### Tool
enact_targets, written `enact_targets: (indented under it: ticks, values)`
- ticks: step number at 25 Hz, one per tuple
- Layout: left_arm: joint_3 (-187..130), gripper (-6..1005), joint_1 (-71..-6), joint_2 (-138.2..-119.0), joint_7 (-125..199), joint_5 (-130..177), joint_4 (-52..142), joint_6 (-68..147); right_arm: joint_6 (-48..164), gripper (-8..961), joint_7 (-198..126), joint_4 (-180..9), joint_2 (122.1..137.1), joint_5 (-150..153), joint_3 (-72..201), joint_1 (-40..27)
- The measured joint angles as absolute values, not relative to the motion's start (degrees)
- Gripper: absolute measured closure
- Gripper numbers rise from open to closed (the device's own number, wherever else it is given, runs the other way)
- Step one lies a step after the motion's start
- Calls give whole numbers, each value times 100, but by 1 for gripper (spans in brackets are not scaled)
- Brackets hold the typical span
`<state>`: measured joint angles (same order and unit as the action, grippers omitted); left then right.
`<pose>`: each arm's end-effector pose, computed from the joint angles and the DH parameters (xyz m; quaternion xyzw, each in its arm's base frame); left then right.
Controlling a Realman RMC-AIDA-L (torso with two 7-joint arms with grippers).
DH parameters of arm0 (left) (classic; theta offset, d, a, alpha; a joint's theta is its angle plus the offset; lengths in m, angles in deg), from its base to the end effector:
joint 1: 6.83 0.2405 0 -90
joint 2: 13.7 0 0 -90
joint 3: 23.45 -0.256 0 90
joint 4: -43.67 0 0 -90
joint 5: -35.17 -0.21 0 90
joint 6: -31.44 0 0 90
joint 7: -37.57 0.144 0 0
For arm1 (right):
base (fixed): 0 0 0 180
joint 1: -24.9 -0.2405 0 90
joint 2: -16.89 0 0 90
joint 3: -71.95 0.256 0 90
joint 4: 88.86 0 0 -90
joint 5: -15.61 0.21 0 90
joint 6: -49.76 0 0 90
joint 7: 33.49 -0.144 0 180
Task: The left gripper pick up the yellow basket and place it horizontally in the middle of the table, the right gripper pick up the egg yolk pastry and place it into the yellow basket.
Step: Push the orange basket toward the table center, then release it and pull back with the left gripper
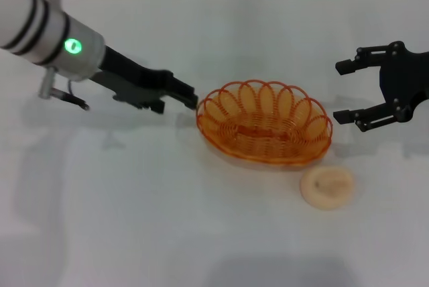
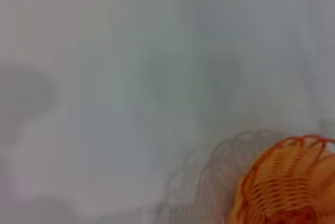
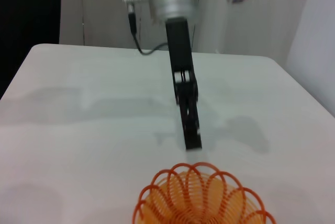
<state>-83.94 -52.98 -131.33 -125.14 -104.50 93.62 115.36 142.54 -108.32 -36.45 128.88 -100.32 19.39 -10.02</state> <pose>-0.1906 0.3926 -0.0110 -0.7914 -0.6007 0.0314 0.1087 0.2173 0.3662 0.0534 -0.9877 -0.0196 0.1037 0.1158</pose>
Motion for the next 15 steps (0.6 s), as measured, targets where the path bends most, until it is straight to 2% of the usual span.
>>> enact_targets:
  ticks: [7,10,15]
  values:
    - [-7954,278,-4465,-12967,-10795,-9357,10322,12227,14359,211,-11048,-3457,12914,-10033,1974,-810]
    - [-7877,275,-4149,-12896,-9781,-9008,10338,12426,14410,213,-11266,-3237,12929,-10069,1970,-683]
    - [-7489,247,-3578,-12897,-8030,-8610,10431,12764,14546,216,-11662,-3089,12931,-10145,1937,-603]
